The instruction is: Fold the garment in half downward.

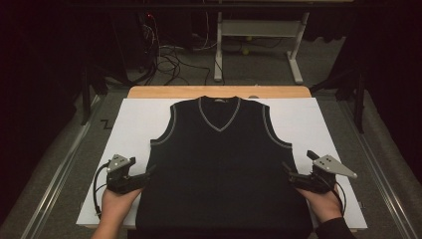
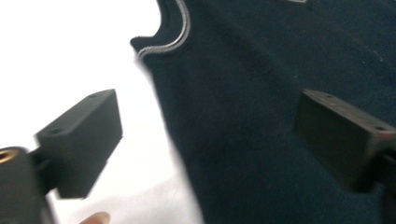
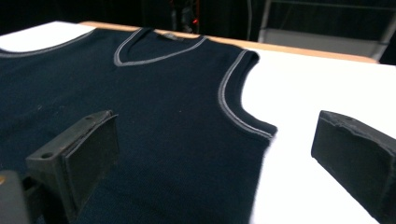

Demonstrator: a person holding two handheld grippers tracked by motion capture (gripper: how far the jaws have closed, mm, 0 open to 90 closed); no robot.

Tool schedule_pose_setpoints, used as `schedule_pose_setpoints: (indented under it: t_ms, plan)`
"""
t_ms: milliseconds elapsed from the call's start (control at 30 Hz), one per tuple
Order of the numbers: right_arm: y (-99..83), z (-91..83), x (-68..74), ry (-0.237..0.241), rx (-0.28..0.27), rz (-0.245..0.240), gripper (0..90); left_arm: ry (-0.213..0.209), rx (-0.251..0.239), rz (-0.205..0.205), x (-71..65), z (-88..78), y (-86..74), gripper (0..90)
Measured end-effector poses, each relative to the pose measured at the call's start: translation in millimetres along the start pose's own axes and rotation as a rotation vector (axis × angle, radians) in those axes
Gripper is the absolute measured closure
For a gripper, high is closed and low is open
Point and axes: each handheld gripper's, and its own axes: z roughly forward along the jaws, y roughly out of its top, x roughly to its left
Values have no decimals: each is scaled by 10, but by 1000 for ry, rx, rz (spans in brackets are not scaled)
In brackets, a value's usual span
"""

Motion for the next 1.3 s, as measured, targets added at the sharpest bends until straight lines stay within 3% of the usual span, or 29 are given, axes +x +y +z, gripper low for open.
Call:
schedule_pose_setpoints:
  t_ms: [67, 167, 233, 367, 567, 633, 700, 867, 1000, 1133, 1300]
  plan:
    - [29, 73, -14, 3, 18, 5, 43, 19, 1, -39, 50, -30, -31, 133]
    - [54, 172, -18, 0, 52, -3, 92, 9, 18, -88, 119, -17, -49, 133]
    - [63, 230, -33, -2, 69, 2, 120, 6, 25, -96, 134, -7, -48, 134]
    - [88, 310, -83, -11, 102, 10, 169, 39, 49, -67, 94, 47, -10, 135]
    - [130, 473, -296, -29, 189, 31, 273, 25, 94, -43, 43, 179, 25, 293]
    - [117, 459, -331, -22, 203, 45, 286, 48, 87, -29, 43, 202, 22, 295]
    - [110, 412, -339, -6, 207, 51, 311, 50, 90, -11, 44, 213, 28, 349]
    - [86, 354, -315, 17, 224, 62, 322, 63, 95, 10, 33, 245, 45, 349]
    - [3, 336, -243, 34, 294, 47, 329, 35, 119, 0, 59, 288, 67, 350]
    - [-24, 334, -224, 36, 316, 46, 372, 18, 144, 1, 64, 311, 79, 412]
    - [-38, 353, -190, 41, 351, 31, 377, 22, 171, 22, 44, 342, 82, 411]
